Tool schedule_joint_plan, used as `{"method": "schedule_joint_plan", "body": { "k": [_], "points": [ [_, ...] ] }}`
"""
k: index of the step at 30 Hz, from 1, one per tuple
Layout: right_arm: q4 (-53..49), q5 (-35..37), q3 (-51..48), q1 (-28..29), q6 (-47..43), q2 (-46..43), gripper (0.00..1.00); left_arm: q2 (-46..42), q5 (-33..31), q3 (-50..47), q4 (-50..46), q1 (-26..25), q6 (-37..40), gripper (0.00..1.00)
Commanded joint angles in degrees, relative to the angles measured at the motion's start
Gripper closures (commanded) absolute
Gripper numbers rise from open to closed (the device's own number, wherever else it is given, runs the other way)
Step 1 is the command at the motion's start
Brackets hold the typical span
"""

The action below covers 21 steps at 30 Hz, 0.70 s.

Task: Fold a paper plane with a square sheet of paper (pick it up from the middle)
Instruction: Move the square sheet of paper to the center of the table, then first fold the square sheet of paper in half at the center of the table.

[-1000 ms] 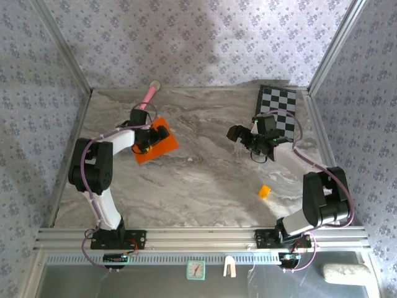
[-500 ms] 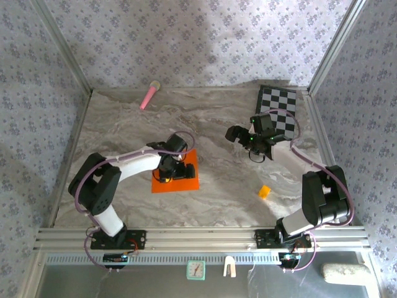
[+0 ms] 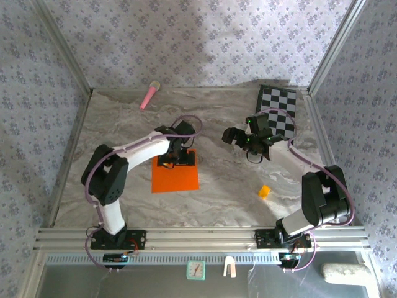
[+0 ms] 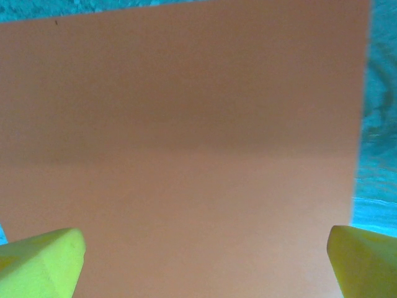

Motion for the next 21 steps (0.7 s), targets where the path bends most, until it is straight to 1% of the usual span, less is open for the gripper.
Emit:
{"method": "schedule_joint_plan", "body": {
  "k": [1,7,21],
  "points": [
    [-1.02,1.10,0.27,0.51,-1.83,0.60,0.00,1.08,-0.63,-0.06,-2.52,1.79,1.41,0.01],
    [-1.16,1.09,1.32,1.19,-1.91,2.23,0.00,2.98,2.97,-1.35,0.18,2.76,0.92,0.01],
    [-0.96,1.18,1.89,2.14,-1.36,3.97,0.00,7.21,1.67,-3.22,0.61,2.51,-0.24,0.03]
  ]
}}
